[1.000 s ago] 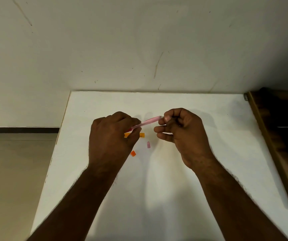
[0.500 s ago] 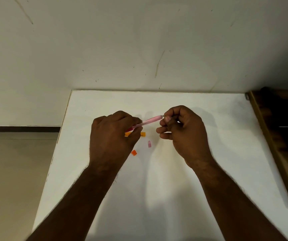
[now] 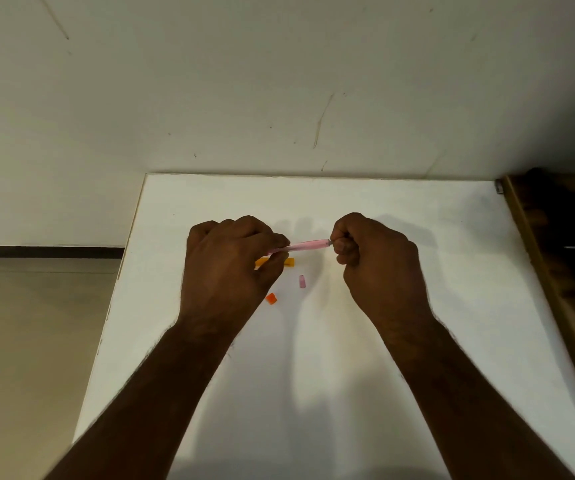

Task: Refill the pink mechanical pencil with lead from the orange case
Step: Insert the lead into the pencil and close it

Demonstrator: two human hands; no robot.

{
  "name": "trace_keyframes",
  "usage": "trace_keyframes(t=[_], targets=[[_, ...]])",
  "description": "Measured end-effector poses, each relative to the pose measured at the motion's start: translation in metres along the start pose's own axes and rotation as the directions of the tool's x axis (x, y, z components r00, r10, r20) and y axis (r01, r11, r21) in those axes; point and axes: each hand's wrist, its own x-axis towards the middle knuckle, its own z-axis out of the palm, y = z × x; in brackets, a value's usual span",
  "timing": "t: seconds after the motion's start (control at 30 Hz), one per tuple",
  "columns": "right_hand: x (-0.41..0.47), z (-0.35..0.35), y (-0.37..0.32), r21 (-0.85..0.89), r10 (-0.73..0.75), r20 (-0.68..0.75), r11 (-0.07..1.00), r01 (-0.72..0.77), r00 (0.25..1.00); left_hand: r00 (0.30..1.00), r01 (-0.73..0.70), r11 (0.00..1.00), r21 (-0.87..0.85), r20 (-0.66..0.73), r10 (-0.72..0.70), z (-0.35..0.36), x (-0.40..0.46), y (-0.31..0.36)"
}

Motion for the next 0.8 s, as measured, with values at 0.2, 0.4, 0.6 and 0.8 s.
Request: trace_keyframes(t=[0.2, 0.4, 0.6, 0.8], targets=[[0.000, 0.006, 0.005, 0.294, 0.146, -0.025, 0.947, -0.132, 0.989, 1.000, -0.012, 0.999, -0.040, 0.017, 0.013, 0.002, -0.003, -0.003], [0.006, 0.005, 0.006, 0.604, 0.254, 0.074, 0.758, -0.246, 0.964, 0.999, 0.024, 0.996, -0.088, 0.025, -0.022, 0.000, 0.002, -0.002], [-0.002, 0.019, 0.004, 0.157, 0.201, 0.197, 0.960, -0.233, 0.960, 0.995, 0.102, 0.989, -0.110, 0.028, -0.099, -0.001, 0.004, -0.003], [-0.006, 0.028, -0.010, -0.072, 0.091, 0.271, 0.995, -0.074, 0.958, 0.992, 0.129, 0.984, -0.125, 0.024, -0.127, -0.001, 0.004, -0.002]])
